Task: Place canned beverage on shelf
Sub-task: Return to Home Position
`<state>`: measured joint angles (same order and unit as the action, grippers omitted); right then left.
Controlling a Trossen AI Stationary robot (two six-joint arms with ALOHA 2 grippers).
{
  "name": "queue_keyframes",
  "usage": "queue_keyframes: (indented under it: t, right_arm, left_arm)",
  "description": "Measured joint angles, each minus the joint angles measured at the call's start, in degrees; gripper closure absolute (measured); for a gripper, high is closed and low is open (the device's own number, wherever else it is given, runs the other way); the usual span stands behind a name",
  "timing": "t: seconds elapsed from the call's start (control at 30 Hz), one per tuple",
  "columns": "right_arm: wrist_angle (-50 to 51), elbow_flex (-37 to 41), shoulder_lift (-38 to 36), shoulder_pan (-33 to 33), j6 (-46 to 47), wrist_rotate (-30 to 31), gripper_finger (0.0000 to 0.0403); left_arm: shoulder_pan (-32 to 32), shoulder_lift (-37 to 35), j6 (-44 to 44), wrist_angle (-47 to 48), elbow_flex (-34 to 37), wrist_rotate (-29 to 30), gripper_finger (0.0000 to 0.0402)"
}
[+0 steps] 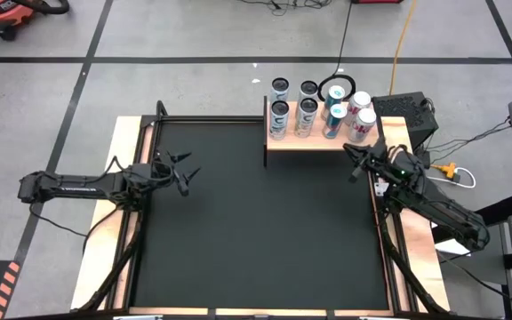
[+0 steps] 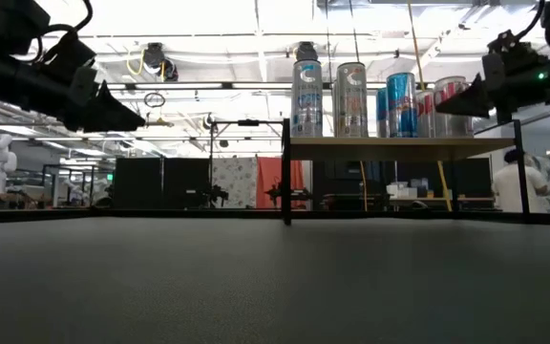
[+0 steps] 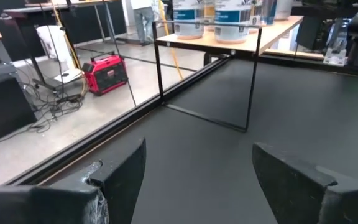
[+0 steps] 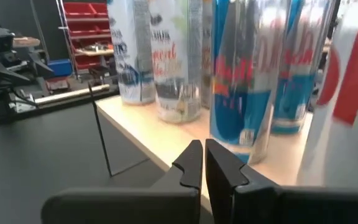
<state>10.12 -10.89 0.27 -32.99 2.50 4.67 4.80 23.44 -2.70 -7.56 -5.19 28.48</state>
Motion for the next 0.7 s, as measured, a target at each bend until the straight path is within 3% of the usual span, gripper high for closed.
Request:
queue_keyframes:
  t: [0.23,0.7]
  right_arm:
    - [-4.2,4.4,0.0,0.0,1.3,-0.2,0.0403]
    - [-9.5,8.6,0.0,0.0,1.6,-0.5,0.0403]
  left_arm:
    - [0.0,0.0,0.0,-5.6,3.4,-5.1,0.0109]
    - [0.0,0.0,0.0,-4.6,3.9,-19.3,0.0109]
